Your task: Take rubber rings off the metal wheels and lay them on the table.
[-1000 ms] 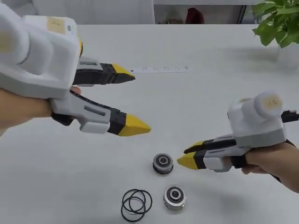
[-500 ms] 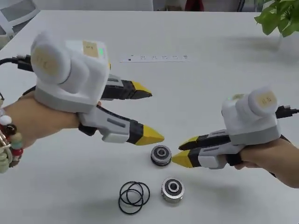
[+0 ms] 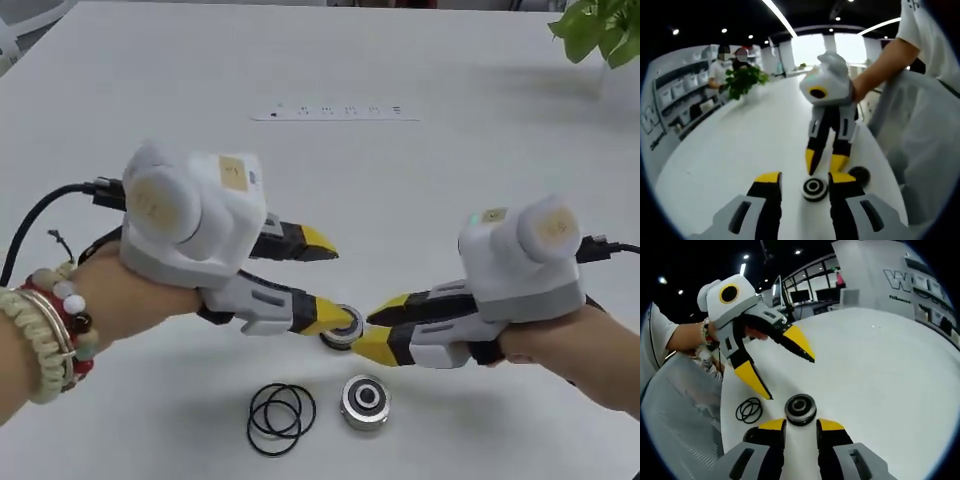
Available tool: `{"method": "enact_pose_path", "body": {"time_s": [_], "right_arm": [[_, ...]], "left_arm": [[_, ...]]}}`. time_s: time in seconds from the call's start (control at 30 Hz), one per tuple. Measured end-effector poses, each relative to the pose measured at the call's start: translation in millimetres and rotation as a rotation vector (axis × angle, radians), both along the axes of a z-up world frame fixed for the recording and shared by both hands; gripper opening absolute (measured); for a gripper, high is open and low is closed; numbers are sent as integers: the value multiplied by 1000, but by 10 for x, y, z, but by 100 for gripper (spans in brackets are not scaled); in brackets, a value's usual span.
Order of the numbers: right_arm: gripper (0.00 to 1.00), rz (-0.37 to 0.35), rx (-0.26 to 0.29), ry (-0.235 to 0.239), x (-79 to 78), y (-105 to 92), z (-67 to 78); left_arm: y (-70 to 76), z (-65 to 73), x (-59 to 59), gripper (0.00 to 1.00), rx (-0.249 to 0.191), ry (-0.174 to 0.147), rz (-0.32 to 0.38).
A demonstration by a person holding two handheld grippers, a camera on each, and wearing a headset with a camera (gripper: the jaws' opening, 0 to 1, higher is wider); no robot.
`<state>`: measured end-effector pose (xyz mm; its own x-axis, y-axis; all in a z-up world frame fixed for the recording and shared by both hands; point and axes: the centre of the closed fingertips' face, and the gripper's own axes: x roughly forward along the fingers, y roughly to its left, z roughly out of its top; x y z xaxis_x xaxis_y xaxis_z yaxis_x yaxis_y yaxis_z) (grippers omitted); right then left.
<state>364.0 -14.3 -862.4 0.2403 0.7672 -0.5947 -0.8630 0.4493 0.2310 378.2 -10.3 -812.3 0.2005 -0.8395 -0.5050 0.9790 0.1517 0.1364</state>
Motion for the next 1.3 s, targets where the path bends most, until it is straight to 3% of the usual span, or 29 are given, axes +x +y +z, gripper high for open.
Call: {"method": "enact_pose_path", "body": {"time_s": [0.13,0.37,0.63,0.8,0.93,1.07,1.1,1.3], "right_arm": [[21,7,-1,-8,2,16,-26],[18,19,-11,-21,-4,22,-56],[13,25,-23,-49,8,9,-63],[10,36,-39,-72,19,-2,-67],[9,41,-46,-75,18,-1,-70],[7,50,-56,-85,14,-1,-72],[7,55,-57,-90,14,3,-69],[1,59,-79,-116,36,-14,-72]], "left_arm": [[-11,-118,0,37,4,30,9],[-32,-207,15,29,-10,44,26],[-21,-353,-16,24,5,67,38],[-11,-353,-38,14,6,71,32],[-5,-350,-29,14,-9,68,45],[8,-364,-27,15,-21,90,66],[15,-368,-31,15,-32,112,80],[11,-362,-26,15,-36,100,76]]}}
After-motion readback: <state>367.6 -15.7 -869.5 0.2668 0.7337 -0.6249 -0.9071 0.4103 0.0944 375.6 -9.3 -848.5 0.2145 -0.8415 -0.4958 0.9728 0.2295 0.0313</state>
